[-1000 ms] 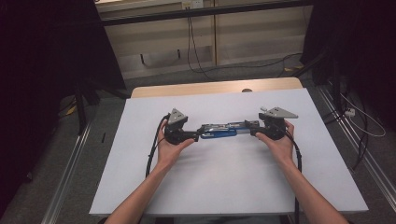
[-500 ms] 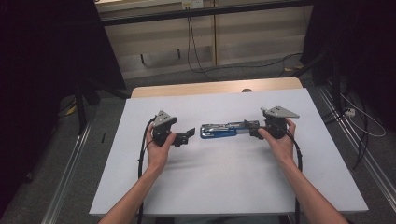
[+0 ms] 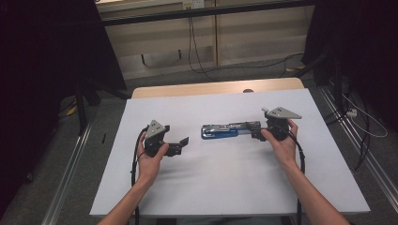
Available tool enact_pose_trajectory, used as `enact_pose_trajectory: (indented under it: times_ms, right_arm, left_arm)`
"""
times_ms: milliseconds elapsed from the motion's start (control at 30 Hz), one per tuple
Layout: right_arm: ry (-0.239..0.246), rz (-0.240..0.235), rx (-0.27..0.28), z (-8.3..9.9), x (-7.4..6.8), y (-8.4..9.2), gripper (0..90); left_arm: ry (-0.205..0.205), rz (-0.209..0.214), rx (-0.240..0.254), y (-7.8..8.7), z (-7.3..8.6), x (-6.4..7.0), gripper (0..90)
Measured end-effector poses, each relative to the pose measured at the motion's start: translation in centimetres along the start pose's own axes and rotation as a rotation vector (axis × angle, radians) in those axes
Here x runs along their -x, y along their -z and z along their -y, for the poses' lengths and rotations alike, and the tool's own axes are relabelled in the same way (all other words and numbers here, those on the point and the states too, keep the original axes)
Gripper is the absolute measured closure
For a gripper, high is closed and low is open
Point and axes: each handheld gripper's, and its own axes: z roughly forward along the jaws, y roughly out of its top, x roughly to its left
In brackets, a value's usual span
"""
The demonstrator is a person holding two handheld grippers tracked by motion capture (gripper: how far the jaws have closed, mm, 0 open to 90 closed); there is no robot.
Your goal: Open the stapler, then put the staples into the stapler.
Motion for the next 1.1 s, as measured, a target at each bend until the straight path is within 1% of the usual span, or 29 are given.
enact_pose_trajectory:
  times_ms: [67, 100, 133, 200, 267, 300, 367, 433, 467, 533, 600, 633, 667, 733, 800, 867, 900, 933, 1000, 1100]
  right_arm:
    - [0.001, -0.001, 0.001, 0.0, 0.0, 0.1, 11.3]
    - [-0.001, -0.002, 0.003, -0.1, 0.0, 0.2, 11.9]
    - [0.008, 0.005, 0.023, -0.3, -0.1, 0.4, 13.2]
    - [0.012, 0.004, 0.028, -0.4, -0.1, 0.5, 13.2]
    - [0.012, -0.014, 0.028, -0.5, -0.2, 0.4, 13.5]
    - [0.012, -0.014, 0.028, -0.5, -0.2, 0.4, 13.5]
    - [0.008, -0.023, 0.014, -0.4, -0.2, 0.2, 13.9]
    - [0.008, -0.024, -0.007, -0.3, -0.1, -0.1, 14.4]
    - [0.007, -0.026, -0.012, -0.2, 0.0, -0.3, 14.4]
    - [0.004, -0.033, -0.024, -0.3, 0.1, -0.8, 14.9]
    - [0.007, -0.033, -0.022, -0.4, 0.1, -0.9, 15.0]
    - [0.007, -0.030, -0.023, -0.5, 0.1, -1.0, 15.3]
    - [0.017, -0.021, -0.037, -0.7, 0.2, -1.2, 15.4]
    - [0.019, -0.017, -0.035, -0.8, 0.2, -1.2, 15.4]
    - [0.007, -0.019, -0.023, -0.9, 0.4, -1.3, 15.6]
    - [0.008, -0.018, -0.018, -1.4, 0.6, -1.2, 16.5]
    - [0.008, -0.018, -0.018, -1.4, 0.6, -1.2, 16.5]
    - [0.002, -0.016, -0.021, -1.7, 0.9, -1.1, 18.6]
    - [0.001, -0.011, -0.021, -1.7, 1.1, -1.0, 18.2]
    - [-0.015, -0.015, -0.027, -1.8, 1.6, -0.9, 16.4]
  left_arm:
    - [0.003, -0.001, -0.002, 0.4, 0.1, 0.1, 5.2]
    - [-0.003, -0.001, 0.006, 0.7, 0.2, 0.2, 5.2]
    - [-0.002, -0.004, 0.009, 0.8, 0.2, 0.3, 5.3]
    - [-0.012, -0.003, 0.015, 1.0, 0.1, 0.5, 5.3]
    - [0.001, 0.000, 0.020, 1.0, 0.0, 0.7, 5.3]
    - [0.001, 0.008, 0.019, 1.1, 0.0, 0.8, 5.3]
    - [-0.016, 0.022, 0.004, 1.2, -0.1, 1.1, 5.2]
    - [-0.045, 0.018, 0.008, 1.4, 0.0, 1.6, 4.9]
    - [-0.050, 0.015, 0.011, 1.5, 0.0, 1.7, 4.7]
    - [-0.044, 0.023, 0.010, 1.8, 0.1, 1.7, 4.6]
    - [-0.048, 0.022, 0.001, 2.0, 0.3, 1.6, 4.6]
    - [-0.050, 0.019, -0.001, 2.1, 0.6, 1.5, 4.6]
    - [-0.040, 0.008, -0.005, 2.4, 0.9, 1.3, 4.6]
    - [-0.036, 0.004, -0.002, 2.6, 1.0, 1.2, 4.6]
    - [-0.030, 0.000, -0.004, 3.0, 1.4, 1.2, 4.6]
    - [-0.040, -0.015, -0.004, 3.5, 1.8, 1.3, 4.5]
    - [-0.036, -0.019, -0.009, 3.8, 2.1, 1.4, 4.5]
    - [-0.034, -0.019, -0.013, 4.1, 2.4, 1.5, 4.1]
    - [-0.026, -0.016, -0.011, 4.9, 2.8, 1.7, 4.2]
    - [-0.020, -0.021, 0.005, 6.1, 3.3, 1.9, 4.1]
